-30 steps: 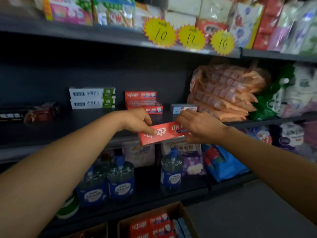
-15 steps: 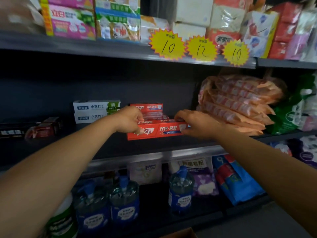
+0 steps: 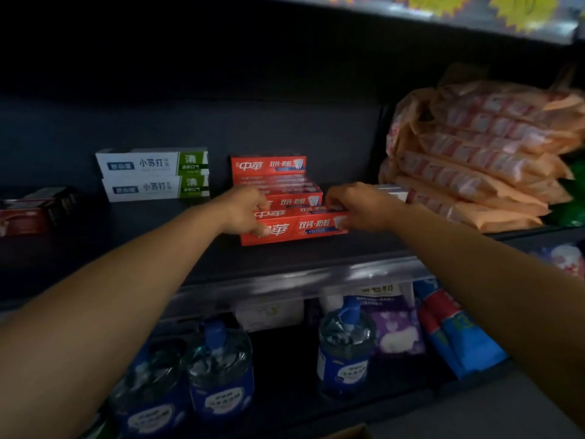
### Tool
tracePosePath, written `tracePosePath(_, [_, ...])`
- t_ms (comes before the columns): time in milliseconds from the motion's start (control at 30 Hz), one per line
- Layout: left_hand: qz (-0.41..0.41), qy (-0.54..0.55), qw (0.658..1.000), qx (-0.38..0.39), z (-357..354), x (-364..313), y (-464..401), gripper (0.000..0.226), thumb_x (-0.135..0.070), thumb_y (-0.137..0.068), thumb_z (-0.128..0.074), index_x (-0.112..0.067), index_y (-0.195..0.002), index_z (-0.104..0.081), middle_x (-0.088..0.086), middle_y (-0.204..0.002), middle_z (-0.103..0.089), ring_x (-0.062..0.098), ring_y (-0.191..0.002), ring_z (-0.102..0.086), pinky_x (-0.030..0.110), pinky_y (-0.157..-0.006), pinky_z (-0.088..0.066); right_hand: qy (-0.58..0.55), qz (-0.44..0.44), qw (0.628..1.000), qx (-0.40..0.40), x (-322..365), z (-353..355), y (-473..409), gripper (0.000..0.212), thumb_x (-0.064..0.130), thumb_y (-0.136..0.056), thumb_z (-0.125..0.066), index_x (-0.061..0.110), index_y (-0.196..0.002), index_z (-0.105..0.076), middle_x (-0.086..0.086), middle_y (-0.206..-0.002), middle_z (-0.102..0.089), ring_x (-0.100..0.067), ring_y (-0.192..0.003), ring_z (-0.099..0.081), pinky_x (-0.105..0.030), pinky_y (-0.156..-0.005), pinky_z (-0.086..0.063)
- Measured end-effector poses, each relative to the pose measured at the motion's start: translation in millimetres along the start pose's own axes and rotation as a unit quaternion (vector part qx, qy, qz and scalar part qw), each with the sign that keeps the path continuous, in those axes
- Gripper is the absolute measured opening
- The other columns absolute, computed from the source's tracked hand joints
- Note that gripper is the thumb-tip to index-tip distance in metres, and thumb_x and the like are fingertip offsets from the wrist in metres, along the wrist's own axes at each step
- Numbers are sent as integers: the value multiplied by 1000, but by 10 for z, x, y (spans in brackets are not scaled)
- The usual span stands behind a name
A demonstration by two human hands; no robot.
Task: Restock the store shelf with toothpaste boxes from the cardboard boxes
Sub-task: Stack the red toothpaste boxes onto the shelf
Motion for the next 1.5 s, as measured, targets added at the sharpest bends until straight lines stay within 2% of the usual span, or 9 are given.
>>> tracePosePath(100, [5,-3,1000,6,-111,101,-111,66,-20,-77,-78,-11,-136,-49,7,-139,-51,22,-126,-49,34,-106,-40,-1,10,1000,1,-37,-129,-110,31,22,-80,-71,23,-101,-48,-3,-121,-58,-20,-102,-55,-35,-87,-48])
tracePosePath(233, [9,-3,1000,-1,-113,213,-168,67,-19,-75,-80,-12,-135,-51,6,-136,-54,20,-124,-51,35,-106,-41,-2,18,1000,-2,-46,-223,-225,28,21,-81,-70,25,-97,-47,-3,-119,-58,-18,-98,-54,-33,-84,-47])
tracePosePath(367, [28,-24,999,-31,70,395,-169,57,-15,-70,-83,-13,-123,-60,6,-121,-61,20,-109,-57,37,-98,-47,2,7,1000,5,-95,-258,-308,34,18,-83,-68,17,-114,-53,-5,-124,-56,-21,-106,-55,-36,-88,-47])
tracePosePath(533, [31,-31,996,-72,188,450,-214,35,-7,-72,-80,-14,-104,-68,3,-103,-66,17,-97,-62,37,-92,-51,11,-11,1000,-1,-175,-267,-405,48,18,-84,-68,18,-128,-51,-8,-131,-48,-25,-115,-52,-36,-96,-44])
tracePosePath(667, [22,-23,997,-76,151,393,-301,33,-3,-76,-74,-13,-107,-68,1,-108,-65,17,-101,-61,35,-91,-52,20,-20,1000,-5,-181,-290,-493,49,20,-85,-67,20,-131,-49,-7,-133,-47,-25,-118,-50,-37,-97,-43])
tracePosePath(833, [20,-22,997,-67,134,346,-365,22,-19,-78,-75,-12,-99,-73,-1,-103,-68,13,-92,-62,30,-80,-52,24,-21,999,-10,-208,-298,-577,47,22,-84,-68,21,-128,-52,-6,-130,-49,-23,-115,-52,-36,-95,-45])
tracePosePath(933, [14,-58,994,-94,185,356,-400,24,-21,-77,-78,-14,-99,-73,-1,-104,-69,15,-94,-63,32,-85,-52,21,-24,999,-14,-225,-314,-621,45,24,-85,-67,22,-127,-52,-6,-131,-49,-23,-115,-51,-36,-95,-45])
tracePosePath(1100, [12,-109,984,-137,233,335,-466,19,-19,-78,-77,-14,-96,-73,3,-104,-68,17,-94,-63,32,-84,-53,14,-57,998,-22,-298,-338,-697,54,28,-84,-68,20,-133,-46,-7,-134,-49,-25,-118,-51,-38,-98,-45])
tracePosePath(1500, [16,-117,982,-148,237,366,-611,20,-15,-78,-77,-12,-97,-72,4,-105,-67,18,-97,-63,31,-84,-51,9,-82,997,-6,-356,-397,-786,58,27,-86,-67,20,-137,-41,-7,-137,-46,-24,-119,-49,-41,-101,-43])
Point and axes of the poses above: each hand's wrist, its own y-axis away from the middle knuckle, its own z-axis out of the back of the hand, x = y × z, the point moved 10 cm from there along -y, towards the middle knuckle
